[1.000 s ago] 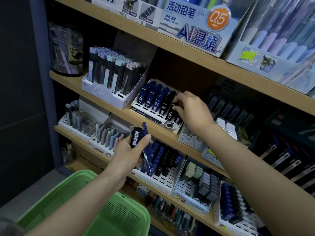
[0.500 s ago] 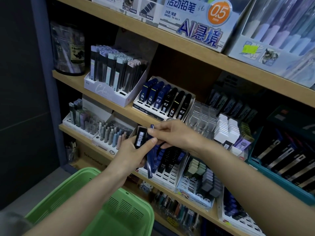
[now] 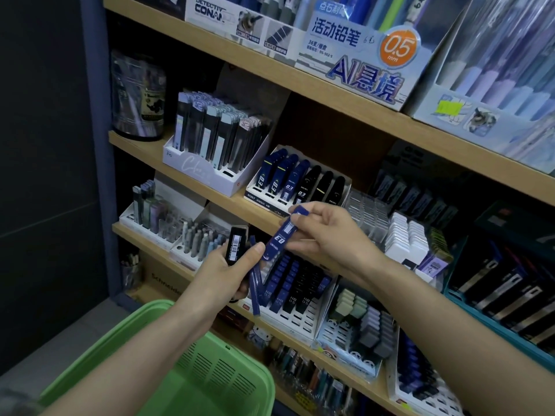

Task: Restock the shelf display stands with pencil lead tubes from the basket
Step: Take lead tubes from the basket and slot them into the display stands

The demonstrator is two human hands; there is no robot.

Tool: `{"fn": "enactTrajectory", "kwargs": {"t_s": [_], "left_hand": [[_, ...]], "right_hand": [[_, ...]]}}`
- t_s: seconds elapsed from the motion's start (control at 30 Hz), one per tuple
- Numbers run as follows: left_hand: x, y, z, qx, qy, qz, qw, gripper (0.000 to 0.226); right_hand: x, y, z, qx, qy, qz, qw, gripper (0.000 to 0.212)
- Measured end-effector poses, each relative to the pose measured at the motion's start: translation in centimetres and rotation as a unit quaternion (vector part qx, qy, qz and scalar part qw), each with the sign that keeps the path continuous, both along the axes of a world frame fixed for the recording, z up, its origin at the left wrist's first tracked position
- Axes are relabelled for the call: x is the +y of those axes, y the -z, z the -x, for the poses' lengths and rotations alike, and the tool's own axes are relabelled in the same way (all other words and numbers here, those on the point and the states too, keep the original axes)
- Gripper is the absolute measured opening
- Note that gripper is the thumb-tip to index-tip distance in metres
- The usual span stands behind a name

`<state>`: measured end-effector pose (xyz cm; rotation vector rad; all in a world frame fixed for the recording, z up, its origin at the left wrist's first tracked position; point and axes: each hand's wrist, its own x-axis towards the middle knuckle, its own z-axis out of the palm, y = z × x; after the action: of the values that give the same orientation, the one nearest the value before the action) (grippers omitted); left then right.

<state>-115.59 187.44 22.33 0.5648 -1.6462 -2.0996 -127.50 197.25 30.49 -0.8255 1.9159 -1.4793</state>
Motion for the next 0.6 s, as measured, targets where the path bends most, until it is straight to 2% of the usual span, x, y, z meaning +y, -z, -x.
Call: {"fn": "enactTrajectory", "kwargs": {"t_s": [0.13, 0.23, 0.3, 0.37, 0.43, 0.5, 0.6], "left_hand": [[-1.2, -0.2, -0.1, 0.013, -0.027, -0.007, 1.000, 0.035], [-2.7, -0.4, -0.4, 0.020, -0.034, -0.013, 0.999, 0.033], [-3.5, -0.6, -0.4, 0.026, -0.031, -0.008, 0.999, 0.032], [-4.1, -1.0, -0.3, 0.038, -0.036, -0.003, 0.999, 0.029], [-4.9, -1.3, -0.2, 0.047, -0.053, 0.004, 0.997, 0.024], [-5.9, -1.3, -0.2, 0.049, -0.071, 0.008, 0.996, 0.025], [-7.1, -0.8, -0.3, 0.042, -0.081, -0.003, 0.996, 0.029]], "right_hand": [[-0.8, -0.3, -0.2, -0.006, 0.013, 0.022, 1.000, 0.006], [-1.2, -0.4, -0.1, 0.046, -0.042, -0.071, 0.996, 0.005], [-1.6, -0.1, -0.5, 0.095, -0.101, -0.149, 0.979, 0.007], [-2.2, 0.7, -1.4, 0.121, -0.120, -0.171, 0.970, 0.009], [-3.1, 1.0, -1.8, 0.174, -0.084, -0.150, 0.969, 0.009], [-3.9, 1.0, -1.5, 0.236, -0.001, -0.096, 0.967, 0.008], [-5.0, 0.7, -1.3, 0.233, 0.081, 0.011, 0.969, 0.010]]}}
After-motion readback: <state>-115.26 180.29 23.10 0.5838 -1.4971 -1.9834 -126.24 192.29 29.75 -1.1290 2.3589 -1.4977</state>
